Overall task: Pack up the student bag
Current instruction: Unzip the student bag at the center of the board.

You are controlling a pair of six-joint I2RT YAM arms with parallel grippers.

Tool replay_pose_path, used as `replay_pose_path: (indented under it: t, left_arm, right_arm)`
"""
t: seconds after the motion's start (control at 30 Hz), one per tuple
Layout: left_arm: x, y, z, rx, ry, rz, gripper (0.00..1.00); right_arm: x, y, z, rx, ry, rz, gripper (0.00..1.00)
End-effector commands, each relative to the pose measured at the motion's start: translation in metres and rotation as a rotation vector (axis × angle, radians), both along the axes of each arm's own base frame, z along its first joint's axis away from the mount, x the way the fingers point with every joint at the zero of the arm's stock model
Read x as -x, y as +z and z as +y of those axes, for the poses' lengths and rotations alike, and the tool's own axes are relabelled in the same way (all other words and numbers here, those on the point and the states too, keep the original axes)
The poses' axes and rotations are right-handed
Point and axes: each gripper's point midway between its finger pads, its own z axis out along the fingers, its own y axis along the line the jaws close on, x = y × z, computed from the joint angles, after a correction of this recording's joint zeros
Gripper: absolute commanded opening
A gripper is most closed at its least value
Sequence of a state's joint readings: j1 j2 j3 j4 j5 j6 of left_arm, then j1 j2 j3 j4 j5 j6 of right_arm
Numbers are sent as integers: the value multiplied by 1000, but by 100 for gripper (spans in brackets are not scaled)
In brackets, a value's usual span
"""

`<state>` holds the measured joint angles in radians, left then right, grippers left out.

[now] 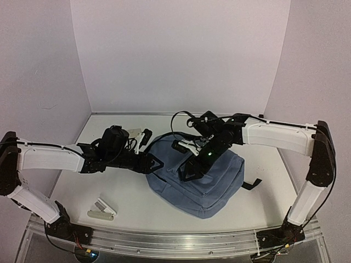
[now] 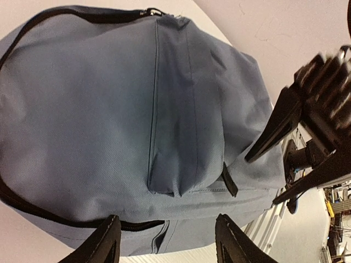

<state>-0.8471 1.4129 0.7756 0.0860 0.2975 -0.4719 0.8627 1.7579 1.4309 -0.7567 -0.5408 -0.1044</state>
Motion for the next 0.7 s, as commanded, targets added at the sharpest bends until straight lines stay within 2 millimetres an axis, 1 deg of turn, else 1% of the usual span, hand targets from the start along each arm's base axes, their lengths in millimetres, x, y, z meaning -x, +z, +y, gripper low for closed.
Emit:
replay_pose_path:
  t: [0.0,0.07,0.23,0.33,0.4,0.43,0.53,0.6,0.67]
  left_arm:
    - [-12,26,5,86,73,-82,59]
    - [-15,28,9,102,105,-81,59]
    - [-18,36,25,137,179,-98,60]
    - [-18,40,34,144,213,-106,62]
    - [-18,39,38,138,226,-104,63]
    - [-19,38,39,132,230,-102,63]
    - [-19,35,39,119,229,-101,63]
    - [-19,28,39,94,224,-97,63]
    - [-19,21,39,62,217,-92,63]
  right_arm:
    - [-18,0,20,14,-42,-89,48]
    - [-21,-2,23,25,-51,-116,48]
    - [-34,-15,26,84,-91,-168,48]
    - [-41,-23,26,121,-116,-199,51]
    - [-44,-26,27,143,-126,-224,51]
    - [-44,-27,28,150,-127,-230,49]
    - [-46,-26,27,158,-134,-248,32]
    - [-49,-19,26,154,-145,-273,21]
    - [-52,-8,25,137,-151,-293,14]
